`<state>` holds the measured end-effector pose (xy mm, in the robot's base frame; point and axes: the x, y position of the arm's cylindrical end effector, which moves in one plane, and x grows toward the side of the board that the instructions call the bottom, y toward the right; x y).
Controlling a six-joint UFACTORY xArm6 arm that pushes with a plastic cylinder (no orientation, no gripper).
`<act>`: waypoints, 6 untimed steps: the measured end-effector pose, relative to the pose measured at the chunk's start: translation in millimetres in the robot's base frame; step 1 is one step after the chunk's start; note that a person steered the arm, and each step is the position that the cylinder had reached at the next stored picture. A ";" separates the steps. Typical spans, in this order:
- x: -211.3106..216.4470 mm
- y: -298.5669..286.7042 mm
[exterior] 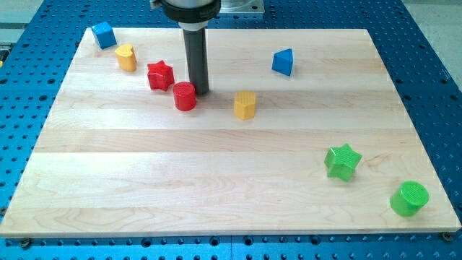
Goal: Slightly nudge the hexagon
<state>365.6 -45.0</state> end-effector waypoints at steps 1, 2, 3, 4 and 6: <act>3.0 14.0; 3.0 63.8; 15.4 94.3; 26.8 74.4; 42.8 11.2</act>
